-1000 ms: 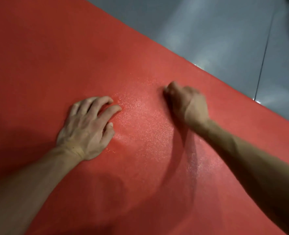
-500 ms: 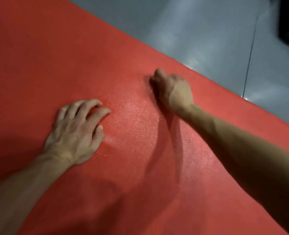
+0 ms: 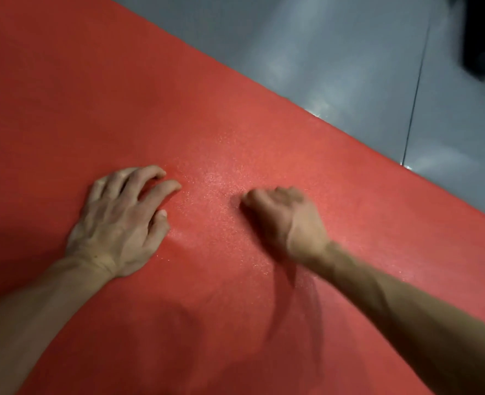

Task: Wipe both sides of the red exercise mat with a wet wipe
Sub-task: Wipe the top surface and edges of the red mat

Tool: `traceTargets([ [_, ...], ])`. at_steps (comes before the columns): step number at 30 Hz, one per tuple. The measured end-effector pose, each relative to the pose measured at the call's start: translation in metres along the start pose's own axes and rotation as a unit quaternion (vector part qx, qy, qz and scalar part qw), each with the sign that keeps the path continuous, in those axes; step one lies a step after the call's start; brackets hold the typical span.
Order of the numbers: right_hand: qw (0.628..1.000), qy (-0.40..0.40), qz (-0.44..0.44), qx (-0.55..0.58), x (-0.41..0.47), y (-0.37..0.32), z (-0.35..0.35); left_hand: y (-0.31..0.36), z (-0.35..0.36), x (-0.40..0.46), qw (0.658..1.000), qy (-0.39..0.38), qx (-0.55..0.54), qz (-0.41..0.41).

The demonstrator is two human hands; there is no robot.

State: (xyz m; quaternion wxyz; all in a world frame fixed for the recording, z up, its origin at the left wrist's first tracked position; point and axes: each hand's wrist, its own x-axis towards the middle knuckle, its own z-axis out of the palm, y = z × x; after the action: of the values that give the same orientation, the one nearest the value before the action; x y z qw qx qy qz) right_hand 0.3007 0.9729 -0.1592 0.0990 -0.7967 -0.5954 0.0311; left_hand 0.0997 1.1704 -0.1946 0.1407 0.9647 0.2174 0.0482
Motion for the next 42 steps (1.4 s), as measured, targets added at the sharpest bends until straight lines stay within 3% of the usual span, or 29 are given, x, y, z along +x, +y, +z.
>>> traceTargets([
  [2,0.991,-0.072,-0.108,0.014,-0.033,-0.034,0.008,0.000,0.000,-0.001,1.000,0.001,-0.001,0.002],
  [4,0.989,-0.066,-0.134,0.021,-0.030,-0.025,0.006,0.001,0.001,0.000,1.000,0.004,-0.005,0.003],
  [6,0.997,-0.011,-0.070,-0.013,-0.005,0.013,-0.001,0.002,0.001,0.000,1.000,0.003,-0.007,0.004],
  [8,0.993,0.041,0.050,-0.101,0.021,0.072,-0.015,0.002,0.001,0.000,1.000,0.006,-0.005,0.005],
  [10,0.974,0.025,0.188,-0.122,0.031,0.119,-0.029,0.001,0.002,-0.001,1.000,0.009,-0.002,0.006],
  [12,0.962,0.028,0.246,-0.118,0.026,0.128,-0.032,0.001,0.001,-0.001,1.000,0.012,-0.003,0.006],
  [15,0.979,0.033,0.178,-0.091,0.005,0.075,-0.017,0.001,0.002,0.000,1.000,0.014,-0.007,0.003],
  [18,0.999,-0.043,0.018,0.000,-0.035,0.003,0.000,0.000,0.003,0.000,1.000,0.018,-0.005,0.008],
  [20,0.998,-0.059,-0.030,-0.015,-0.038,0.006,-0.003,-0.002,0.003,0.000,1.000,0.020,-0.007,0.009],
  [24,0.982,0.033,0.142,-0.119,0.002,0.077,-0.022,0.001,0.003,-0.001,1.000,0.013,0.002,0.004],
  [26,0.977,0.040,0.177,-0.110,0.010,0.073,-0.022,0.000,0.002,-0.001,1.000,0.006,0.004,0.005],
  [28,0.992,0.031,0.100,-0.065,-0.002,0.024,-0.008,-0.001,0.001,-0.001,1.000,0.002,0.006,0.006],
  [30,0.998,-0.036,-0.034,0.038,-0.031,-0.039,0.007,-0.002,0.002,-0.002,1.000,0.006,0.012,0.006],
  [32,0.985,-0.072,-0.153,0.040,-0.052,-0.078,0.016,-0.002,0.002,-0.002,1.000,0.009,0.015,0.010],
  [33,0.983,-0.066,-0.167,0.037,-0.049,-0.075,0.017,-0.002,0.003,-0.002,1.000,0.009,0.014,0.012],
  [38,0.997,0.024,0.059,-0.032,0.005,0.000,0.003,-0.001,0.002,-0.003,1.000,0.012,0.014,0.015],
  [40,0.997,0.029,0.060,-0.029,-0.001,-0.015,0.004,0.000,0.001,-0.003,1.000,0.014,0.014,0.015],
  [42,0.999,-0.005,-0.037,0.013,-0.031,-0.063,0.014,-0.001,0.001,-0.004,1.000,0.013,0.016,0.014],
])
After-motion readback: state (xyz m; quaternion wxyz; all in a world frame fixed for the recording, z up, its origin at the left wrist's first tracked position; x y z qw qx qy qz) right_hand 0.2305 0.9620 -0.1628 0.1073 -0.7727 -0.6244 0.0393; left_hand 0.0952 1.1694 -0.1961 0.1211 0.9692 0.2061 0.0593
